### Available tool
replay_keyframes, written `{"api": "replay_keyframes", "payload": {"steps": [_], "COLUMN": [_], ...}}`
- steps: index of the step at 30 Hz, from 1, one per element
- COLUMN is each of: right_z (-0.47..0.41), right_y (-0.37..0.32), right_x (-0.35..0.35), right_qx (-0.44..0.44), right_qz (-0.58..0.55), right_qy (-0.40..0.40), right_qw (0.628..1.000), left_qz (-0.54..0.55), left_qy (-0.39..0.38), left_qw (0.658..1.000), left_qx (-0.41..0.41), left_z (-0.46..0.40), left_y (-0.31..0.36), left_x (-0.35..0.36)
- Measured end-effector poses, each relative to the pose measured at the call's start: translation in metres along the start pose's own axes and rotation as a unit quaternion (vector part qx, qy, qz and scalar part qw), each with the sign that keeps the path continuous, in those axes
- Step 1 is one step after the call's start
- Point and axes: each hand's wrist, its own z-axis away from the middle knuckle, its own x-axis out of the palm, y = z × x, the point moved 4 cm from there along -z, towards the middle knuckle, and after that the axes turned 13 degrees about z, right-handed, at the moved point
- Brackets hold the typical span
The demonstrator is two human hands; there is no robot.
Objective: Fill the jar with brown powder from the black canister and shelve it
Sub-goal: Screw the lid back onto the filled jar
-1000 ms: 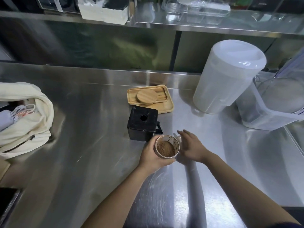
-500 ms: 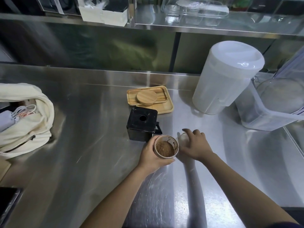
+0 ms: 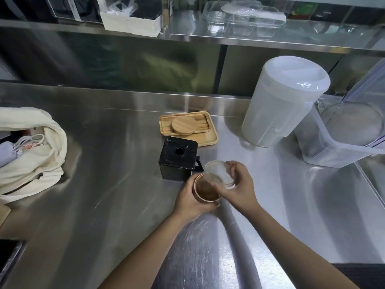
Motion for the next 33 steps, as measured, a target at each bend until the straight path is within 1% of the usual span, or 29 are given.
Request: {"api": "replay_keyframes", "payload": {"steps": [3,6,9,12,14,16,21,26,29,31,33], "right_z": [0.009,0.009,0.006,-0.002,-0.007,-0.011,-0.02,-0.02,-0.022,-0.021,-0.019], "right_y": [-0.006,-0.009,-0.013,-0.015,-0.017,-0.021,-0.028,-0.03,-0.033,-0.033,-0.03], "right_x": [0.013,0.016,0.015,0.014,0.016,0.018,0.023,0.032,0.033,0.034,0.037], "right_qx": [-0.045,-0.064,-0.095,-0.113,-0.137,-0.161,-0.207,-0.239,-0.257,-0.232,-0.168], "right_qz": [0.034,0.051,0.105,0.176,0.229,0.274,0.349,0.382,0.404,0.436,0.47], "right_qy": [-0.056,-0.105,-0.17,-0.232,-0.279,-0.307,-0.342,-0.368,-0.354,-0.326,-0.295], "right_qw": [0.997,0.991,0.975,0.95,0.922,0.897,0.848,0.813,0.803,0.806,0.815], "left_qz": [0.014,-0.001,-0.024,-0.034,-0.033,-0.034,-0.055,-0.07,-0.074,-0.057,-0.021], "left_qy": [0.007,0.008,0.001,-0.009,-0.018,-0.026,-0.032,-0.037,-0.035,-0.038,-0.036], "left_qw": [1.0,1.0,1.0,0.999,0.999,0.999,0.998,0.996,0.996,0.997,0.997], "left_qx": [-0.004,-0.012,-0.018,-0.021,-0.026,-0.026,-0.029,-0.04,-0.035,-0.045,-0.059], "left_z": [-0.002,-0.002,0.0,0.0,0.0,0.0,-0.002,-0.005,-0.005,-0.005,-0.006], "left_y": [-0.006,-0.011,-0.014,-0.011,-0.01,-0.011,-0.01,-0.011,-0.011,-0.011,-0.012], "left_x": [-0.001,-0.004,-0.007,-0.008,-0.008,-0.008,-0.007,-0.008,-0.008,-0.007,-0.006]}}
